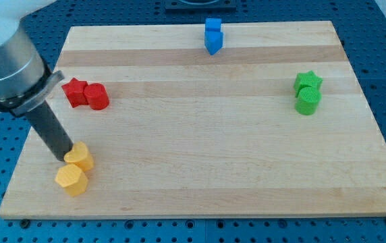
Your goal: Move the yellow hexagon below the yellow heart
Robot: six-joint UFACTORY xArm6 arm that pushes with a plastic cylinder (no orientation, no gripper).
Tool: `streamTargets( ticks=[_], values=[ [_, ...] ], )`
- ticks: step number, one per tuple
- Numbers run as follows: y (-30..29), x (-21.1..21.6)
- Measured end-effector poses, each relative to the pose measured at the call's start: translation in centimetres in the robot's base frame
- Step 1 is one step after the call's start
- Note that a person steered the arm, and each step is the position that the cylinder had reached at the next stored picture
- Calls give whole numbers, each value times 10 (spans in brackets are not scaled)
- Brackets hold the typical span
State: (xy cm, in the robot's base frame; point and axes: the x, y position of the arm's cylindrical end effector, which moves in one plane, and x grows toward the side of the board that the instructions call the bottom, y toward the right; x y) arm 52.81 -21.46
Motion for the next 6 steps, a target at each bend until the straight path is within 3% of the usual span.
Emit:
streamTargets(
  ticks=[2,3,4,6],
  values=[
    [54,0],
    [39,-1],
    [-11,-2],
    [-34,51]
  ],
)
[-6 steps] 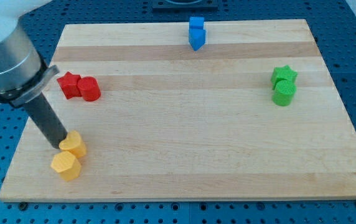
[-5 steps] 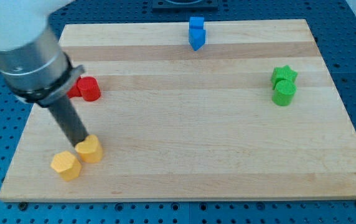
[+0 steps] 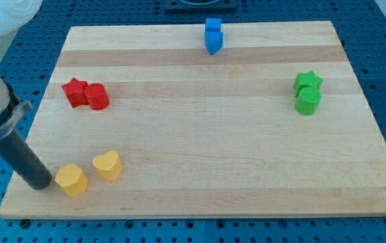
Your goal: Move the yellow hexagon below the yellow heart
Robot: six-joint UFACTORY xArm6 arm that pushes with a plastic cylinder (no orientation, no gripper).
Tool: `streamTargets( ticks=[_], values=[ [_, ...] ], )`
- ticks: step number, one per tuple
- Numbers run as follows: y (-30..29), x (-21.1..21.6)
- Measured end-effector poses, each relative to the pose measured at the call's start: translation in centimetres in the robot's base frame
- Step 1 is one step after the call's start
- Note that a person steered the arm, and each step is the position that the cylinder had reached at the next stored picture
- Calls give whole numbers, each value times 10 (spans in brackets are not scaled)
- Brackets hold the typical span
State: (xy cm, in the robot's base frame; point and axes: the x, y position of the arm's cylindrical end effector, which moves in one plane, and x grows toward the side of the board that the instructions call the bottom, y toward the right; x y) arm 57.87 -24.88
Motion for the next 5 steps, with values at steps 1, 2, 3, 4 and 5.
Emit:
streamTargets(
  ticks=[1,2,3,4,5],
  values=[
    [0,0],
    [27,0],
    [59,0],
    [82,0],
    [88,1]
  ],
)
